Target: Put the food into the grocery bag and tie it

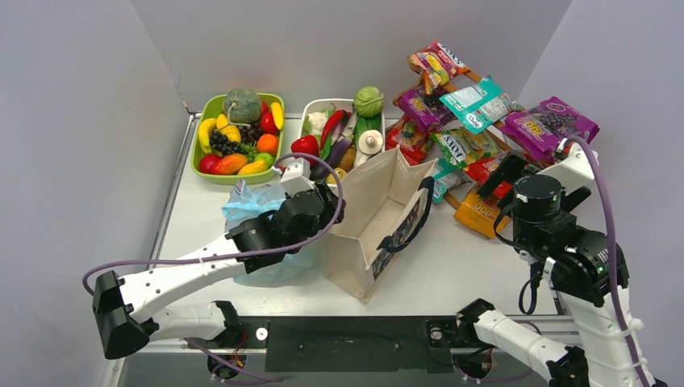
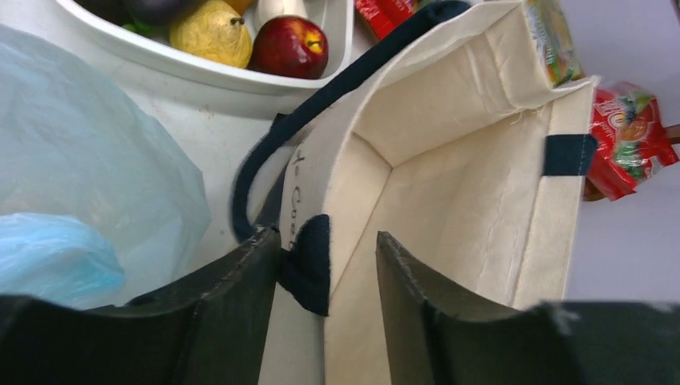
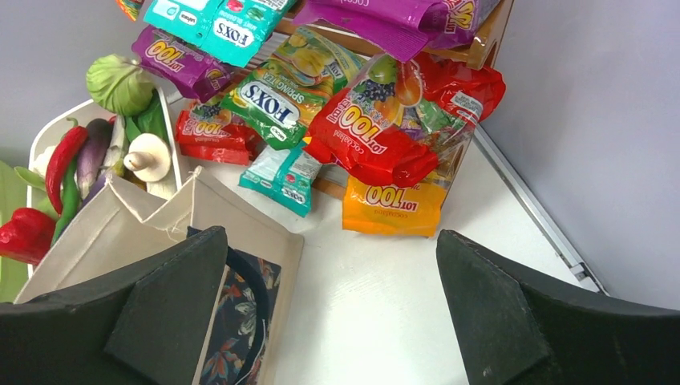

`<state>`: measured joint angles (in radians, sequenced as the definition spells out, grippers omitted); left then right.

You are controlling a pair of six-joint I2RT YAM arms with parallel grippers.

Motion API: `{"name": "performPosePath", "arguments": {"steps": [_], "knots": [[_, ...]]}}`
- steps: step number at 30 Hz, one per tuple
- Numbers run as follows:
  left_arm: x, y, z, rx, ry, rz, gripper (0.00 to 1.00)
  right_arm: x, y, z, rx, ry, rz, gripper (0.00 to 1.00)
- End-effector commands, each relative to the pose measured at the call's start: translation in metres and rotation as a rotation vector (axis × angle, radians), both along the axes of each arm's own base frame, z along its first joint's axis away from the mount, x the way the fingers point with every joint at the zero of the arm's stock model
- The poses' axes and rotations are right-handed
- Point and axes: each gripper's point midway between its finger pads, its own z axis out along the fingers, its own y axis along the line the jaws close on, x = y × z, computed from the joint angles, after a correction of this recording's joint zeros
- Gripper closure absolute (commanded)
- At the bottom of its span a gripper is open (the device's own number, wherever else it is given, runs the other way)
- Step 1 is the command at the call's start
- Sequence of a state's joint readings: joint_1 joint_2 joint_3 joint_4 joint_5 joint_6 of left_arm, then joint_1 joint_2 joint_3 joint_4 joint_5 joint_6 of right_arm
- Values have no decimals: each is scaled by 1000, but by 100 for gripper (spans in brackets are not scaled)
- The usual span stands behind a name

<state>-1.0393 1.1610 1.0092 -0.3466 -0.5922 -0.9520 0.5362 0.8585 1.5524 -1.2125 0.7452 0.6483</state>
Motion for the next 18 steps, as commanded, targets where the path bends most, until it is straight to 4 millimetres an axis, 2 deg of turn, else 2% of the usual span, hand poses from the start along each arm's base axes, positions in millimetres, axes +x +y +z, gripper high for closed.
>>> {"name": "performPosePath", "arguments": {"steps": [1,2,4,6,9,10,12,14,18], "knots": [[0,1,39,-51,-97,-36,46,1,-5,10,28,-69,-35,0],[-3,-2,44,-26,-119,-81,37,1,-6,11,31,-74,-37,0],[-5,-5,53,19,-158,-149,27,-1,-8,11,36,-85,-48,0],[-3,-4,59,74,-182,-193,24,-6,-14,13,39,-101,-69,0],[14,9,65,134,-176,-205,24,-11,-23,18,39,-128,-113,0],[15,6,62,145,-170,-248,24,-12,-25,20,36,-132,-119,0],[33,16,62,156,-159,-258,24,-12,-25,23,38,-130,-122,0],[43,17,61,168,-162,-294,24,-7,-19,28,23,-110,-84,0],[59,6,52,158,-146,-432,29,8,-3,27,23,-25,-20,0]]}}
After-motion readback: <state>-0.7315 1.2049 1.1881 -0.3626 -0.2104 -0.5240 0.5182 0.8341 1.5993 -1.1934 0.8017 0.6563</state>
